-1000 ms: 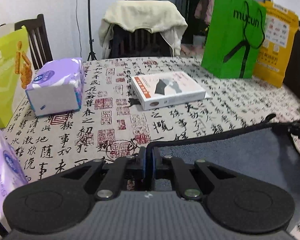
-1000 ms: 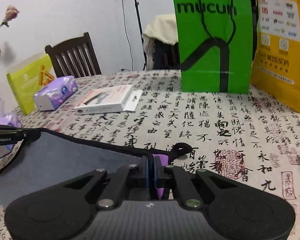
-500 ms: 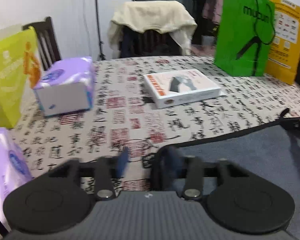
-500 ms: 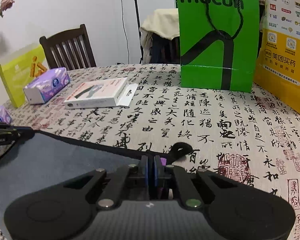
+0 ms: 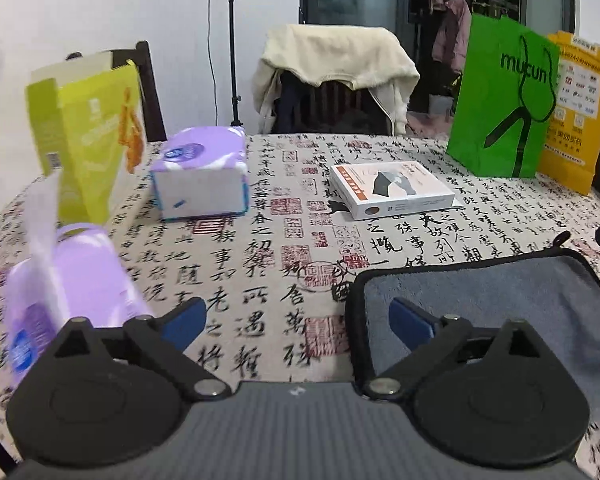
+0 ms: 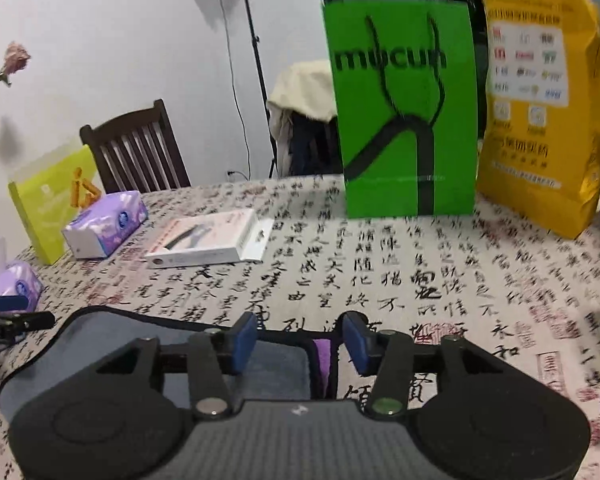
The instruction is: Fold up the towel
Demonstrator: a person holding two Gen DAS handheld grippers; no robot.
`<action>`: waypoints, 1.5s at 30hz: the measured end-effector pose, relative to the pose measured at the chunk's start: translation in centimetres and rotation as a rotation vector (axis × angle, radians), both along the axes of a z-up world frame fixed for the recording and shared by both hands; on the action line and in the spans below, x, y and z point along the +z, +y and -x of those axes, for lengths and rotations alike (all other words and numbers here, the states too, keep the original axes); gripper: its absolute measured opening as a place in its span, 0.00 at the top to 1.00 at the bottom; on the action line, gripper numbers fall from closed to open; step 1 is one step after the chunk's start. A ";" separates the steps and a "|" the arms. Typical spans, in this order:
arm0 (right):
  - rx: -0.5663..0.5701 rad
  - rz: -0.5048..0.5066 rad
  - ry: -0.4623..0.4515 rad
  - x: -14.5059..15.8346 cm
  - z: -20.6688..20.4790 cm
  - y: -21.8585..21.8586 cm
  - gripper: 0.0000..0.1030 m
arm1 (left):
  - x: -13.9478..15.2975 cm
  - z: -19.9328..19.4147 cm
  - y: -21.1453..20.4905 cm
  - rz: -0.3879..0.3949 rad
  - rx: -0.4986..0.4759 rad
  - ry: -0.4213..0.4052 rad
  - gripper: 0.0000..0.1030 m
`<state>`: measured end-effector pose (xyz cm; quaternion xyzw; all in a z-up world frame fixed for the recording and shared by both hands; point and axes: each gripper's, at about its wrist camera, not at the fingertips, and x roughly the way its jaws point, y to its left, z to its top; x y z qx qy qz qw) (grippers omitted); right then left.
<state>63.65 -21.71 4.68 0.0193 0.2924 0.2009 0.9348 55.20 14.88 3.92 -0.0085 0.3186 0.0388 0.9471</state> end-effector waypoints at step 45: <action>0.035 0.004 -0.175 1.5 33.5 -0.2 0.13 | 2.1 30.4 -7.9 -0.020 -0.066 -0.222 0.00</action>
